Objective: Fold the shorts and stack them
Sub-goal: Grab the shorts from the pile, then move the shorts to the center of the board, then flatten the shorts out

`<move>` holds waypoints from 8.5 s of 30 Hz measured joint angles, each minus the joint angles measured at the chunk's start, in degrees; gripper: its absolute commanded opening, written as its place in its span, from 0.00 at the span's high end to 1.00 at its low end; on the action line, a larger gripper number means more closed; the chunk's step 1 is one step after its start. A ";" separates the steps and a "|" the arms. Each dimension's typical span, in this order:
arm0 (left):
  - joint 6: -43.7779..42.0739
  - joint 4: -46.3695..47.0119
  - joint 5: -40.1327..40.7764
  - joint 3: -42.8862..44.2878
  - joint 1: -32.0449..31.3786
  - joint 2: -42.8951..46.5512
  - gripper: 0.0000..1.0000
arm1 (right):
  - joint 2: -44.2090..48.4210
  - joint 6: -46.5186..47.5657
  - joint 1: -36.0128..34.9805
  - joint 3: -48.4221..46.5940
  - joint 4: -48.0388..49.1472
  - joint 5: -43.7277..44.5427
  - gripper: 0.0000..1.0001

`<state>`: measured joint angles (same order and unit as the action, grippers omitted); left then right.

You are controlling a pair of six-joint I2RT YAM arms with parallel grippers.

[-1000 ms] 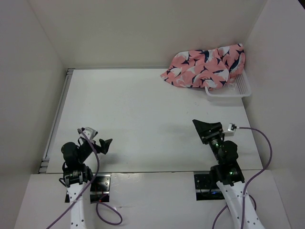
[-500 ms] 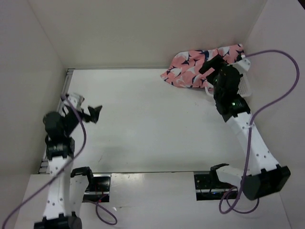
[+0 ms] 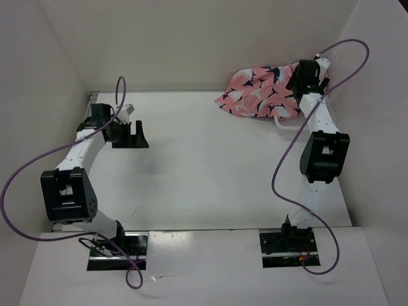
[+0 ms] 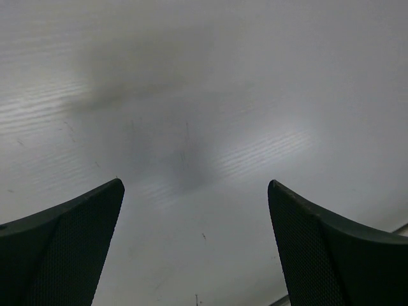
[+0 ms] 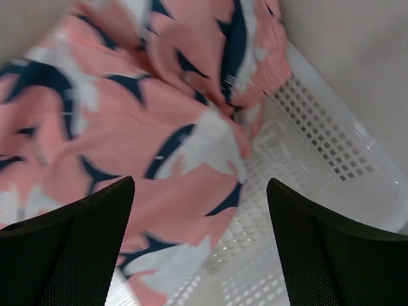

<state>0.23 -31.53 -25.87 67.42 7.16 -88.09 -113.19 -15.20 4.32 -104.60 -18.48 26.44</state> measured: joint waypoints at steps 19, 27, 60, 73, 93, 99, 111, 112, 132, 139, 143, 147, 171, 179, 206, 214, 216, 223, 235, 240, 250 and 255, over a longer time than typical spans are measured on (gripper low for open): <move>0.00 -4.98 -4.68 1.64 -2.34 -1.79 0.00 | -16.65 -6.97 8.72 -5.07 -6.08 -19.65 0.57; 0.00 -5.09 -5.57 1.64 -2.34 -1.79 0.00 | -16.59 -7.82 8.72 -5.27 -6.45 -24.79 1.00; 0.00 2.84 0.90 -1.20 2.75 13.22 0.00 | 19.02 20.79 -57.90 -6.10 14.80 -7.56 1.00; 0.00 3.30 5.27 -3.39 4.72 16.57 0.00 | 28.65 0.90 -41.97 30.84 9.77 -12.37 0.16; -0.02 -5.33 9.66 -19.56 -10.03 16.59 0.00 | 30.12 -10.23 -37.73 48.37 7.72 -27.28 0.30; 0.00 -4.35 11.23 -21.88 -10.19 16.90 0.00 | 27.54 -4.61 -48.70 47.47 9.62 -37.38 0.21; -0.02 -2.62 13.38 -23.71 -10.21 17.73 0.00 | 16.85 -1.44 -51.78 42.45 11.06 -44.13 0.44; -0.02 -2.60 13.44 -23.71 -10.21 17.73 0.00 | 16.17 -1.36 -51.95 42.23 11.32 -44.37 0.52; -0.04 0.39 18.95 -20.22 -15.10 14.67 0.00 | 48.70 1.11 -36.50 49.66 7.72 -37.33 1.00; -0.02 1.42 17.92 -20.17 -22.14 9.46 0.00 | 48.19 -0.13 -34.69 54.16 5.73 -38.03 1.00; -0.02 -2.36 11.67 -19.30 -25.03 9.05 0.00 | 48.28 -0.11 -34.36 54.86 5.38 -37.57 1.00; -0.02 -4.44 8.48 -19.56 -29.83 8.90 0.00 | 48.35 -0.02 -33.68 55.23 5.20 -37.35 1.00; 0.00 -1.49 19.45 2.23 -19.28 -1.64 1.00 | 43.28 2.86 -23.06 43.39 2.14 -35.28 1.00; 0.00 0.85 22.69 32.04 -8.50 1.36 1.00 | 33.14 6.25 -20.26 20.00 1.77 -33.51 1.00; -0.04 -9.44 11.72 0.07 -8.31 3.52 0.36 | 53.18 3.23 -28.37 61.70 5.31 -42.93 0.21; -0.02 -3.69 9.35 -0.24 -6.27 -10.86 0.33 | 51.69 -3.93 -27.52 61.77 4.90 -43.17 0.24; 0.00 -2.45 9.40 0.09 -5.64 -12.85 0.32 | 47.82 -6.54 -27.26 60.39 4.85 -41.83 0.24; 0.00 0.33 9.68 0.37 -5.09 -14.86 0.31 | 43.36 -13.42 -25.24 60.13 2.45 -34.71 0.24; 0.13 1.75 8.00 1.01 -5.05 -18.84 0.70 | 42.58 -15.41 -22.80 61.88 5.81 -32.79 0.25; 0.13 -0.26 3.63 0.83 -5.05 -19.67 1.00 | 36.94 -16.41 -22.64 63.82 7.74 -35.71 0.58; 0.04 -10.86 -0.92 5.95 -1.46 -11.58 1.00 | 35.26 -13.14 -22.12 58.47 6.95 -40.57 1.00; 0.04 -12.07 -1.57 28.39 2.62 -10.25 1.00 | 30.25 -9.44 -17.77 34.25 4.98 -42.23 1.00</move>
<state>0.27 -43.59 -27.44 95.81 9.78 -98.35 -82.94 -24.64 -13.45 -70.35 -13.50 -15.79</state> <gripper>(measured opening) 0.007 0.024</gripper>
